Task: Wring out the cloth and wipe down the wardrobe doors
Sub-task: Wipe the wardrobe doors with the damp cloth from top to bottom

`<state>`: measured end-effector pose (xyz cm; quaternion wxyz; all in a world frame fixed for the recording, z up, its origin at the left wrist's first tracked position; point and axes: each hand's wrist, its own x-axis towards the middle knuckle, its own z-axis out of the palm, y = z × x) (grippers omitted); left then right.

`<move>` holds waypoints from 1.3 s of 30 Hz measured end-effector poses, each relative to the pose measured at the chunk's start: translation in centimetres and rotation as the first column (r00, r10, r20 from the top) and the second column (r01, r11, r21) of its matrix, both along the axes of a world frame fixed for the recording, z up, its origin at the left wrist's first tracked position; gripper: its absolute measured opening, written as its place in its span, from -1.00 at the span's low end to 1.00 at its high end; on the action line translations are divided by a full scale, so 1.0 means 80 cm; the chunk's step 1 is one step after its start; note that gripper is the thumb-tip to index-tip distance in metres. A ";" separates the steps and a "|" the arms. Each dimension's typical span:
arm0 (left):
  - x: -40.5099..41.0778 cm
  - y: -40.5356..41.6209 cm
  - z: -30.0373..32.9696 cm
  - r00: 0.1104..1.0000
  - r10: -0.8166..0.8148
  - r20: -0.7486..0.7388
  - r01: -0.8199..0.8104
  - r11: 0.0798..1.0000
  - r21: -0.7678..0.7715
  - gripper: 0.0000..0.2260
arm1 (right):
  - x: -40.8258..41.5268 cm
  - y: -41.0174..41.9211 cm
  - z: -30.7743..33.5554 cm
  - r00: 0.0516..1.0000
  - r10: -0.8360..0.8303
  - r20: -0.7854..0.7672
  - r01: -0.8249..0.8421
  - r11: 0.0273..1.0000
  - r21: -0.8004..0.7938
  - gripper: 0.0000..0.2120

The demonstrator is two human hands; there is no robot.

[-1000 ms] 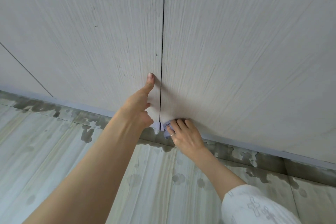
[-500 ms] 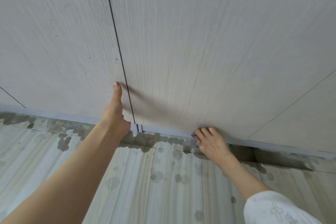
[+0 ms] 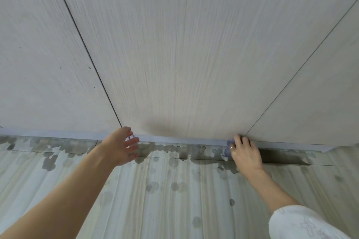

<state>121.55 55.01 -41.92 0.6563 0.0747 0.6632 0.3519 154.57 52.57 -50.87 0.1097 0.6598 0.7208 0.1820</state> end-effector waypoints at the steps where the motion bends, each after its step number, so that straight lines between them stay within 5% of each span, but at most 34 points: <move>1: 0.001 -0.002 0.002 0.998 -0.060 0.000 0.060 0.998 0.005 -0.83 | -0.008 -0.003 0.006 0.999 -0.035 -0.038 0.034 0.999 -0.037 -0.57; 5: 0.004 -0.014 0.016 0.960 -0.263 -0.100 0.270 0.961 0.067 -0.76 | -0.056 -0.008 0.027 0.885 -0.334 -0.326 0.184 0.892 -0.413 -0.72; 6: 0.001 -0.019 0.018 0.940 -0.311 -0.138 0.324 0.943 0.077 -0.73 | -0.072 -0.007 0.032 0.749 -0.446 -0.489 0.170 0.844 -0.509 -0.75; 8: -0.008 -0.028 0.023 0.878 -0.422 -0.224 0.452 0.886 0.101 -0.67 | -0.107 -0.003 0.041 0.285 -0.632 -0.720 0.013 0.754 -0.657 -0.77; 10: -0.018 -0.036 0.030 0.788 -0.529 -0.315 0.586 0.801 0.120 -0.59 | -0.143 -0.001 0.056 -0.115 -0.746 -0.655 -0.237 0.661 -0.712 -0.74; 11: -0.025 -0.039 0.034 0.750 -0.561 -0.349 0.632 0.763 0.132 -0.54 | -0.163 -0.002 0.067 -0.224 -0.766 -0.603 -0.350 0.640 -0.684 -0.74; 15: -0.067 -0.052 0.056 0.730 -0.565 -0.386 0.664 0.720 0.201 -0.44 | -0.240 -0.012 0.116 -0.244 -0.777 -0.580 -0.566 0.600 -0.566 -0.78; 22: -0.107 -0.057 0.087 0.851 -0.383 -0.358 0.506 0.781 0.367 -0.94 | -0.300 -0.005 0.143 -0.439 -0.700 -0.563 -0.539 0.707 -0.458 -0.77; 24: -0.109 -0.052 0.092 0.888 -0.320 -0.331 0.444 0.785 0.432 -0.94 | -0.310 -0.003 0.152 -0.452 -0.692 -0.562 -0.554 0.712 -0.431 -0.63; 28: -0.118 -0.041 0.109 0.942 -0.222 -0.251 0.328 0.768 0.550 -0.87 | -0.334 0.001 0.190 -0.419 -0.580 -0.698 -0.486 0.793 -0.367 -0.66; 30: -0.127 -0.036 0.116 0.975 -0.155 -0.158 0.220 0.767 0.603 -0.83 | -0.344 0.011 0.213 -0.167 -0.276 -0.947 -0.317 0.924 -0.214 -0.69; 32: -0.141 -0.028 0.122 0.997 0.019 -0.069 0.028 0.784 0.621 -0.80 | -0.354 0.026 0.240 0.229 0.253 -0.940 -0.262 0.946 0.191 -0.69; 33: -0.147 -0.024 0.124 0.990 0.134 -0.043 -0.080 0.786 0.613 -0.78 | -0.355 0.033 0.254 0.353 0.508 -0.786 -0.301 0.857 0.418 -0.72; 35: -0.166 -0.013 0.130 0.936 0.352 0.012 -0.290 0.752 0.592 -0.73 | -0.364 0.059 0.292 0.450 0.817 -0.360 -0.417 0.549 0.724 -0.74; 37: -0.184 -0.005 0.135 0.888 0.459 0.032 -0.391 0.714 0.581 -0.66 | -0.376 0.085 0.336 0.470 0.881 -0.054 -0.460 0.297 0.837 -0.72; 39: -0.197 0.003 0.137 0.873 0.485 0.057 -0.423 0.692 0.585 -0.61 | -0.390 0.107 0.367 0.491 0.866 0.097 -0.452 0.158 0.878 -0.68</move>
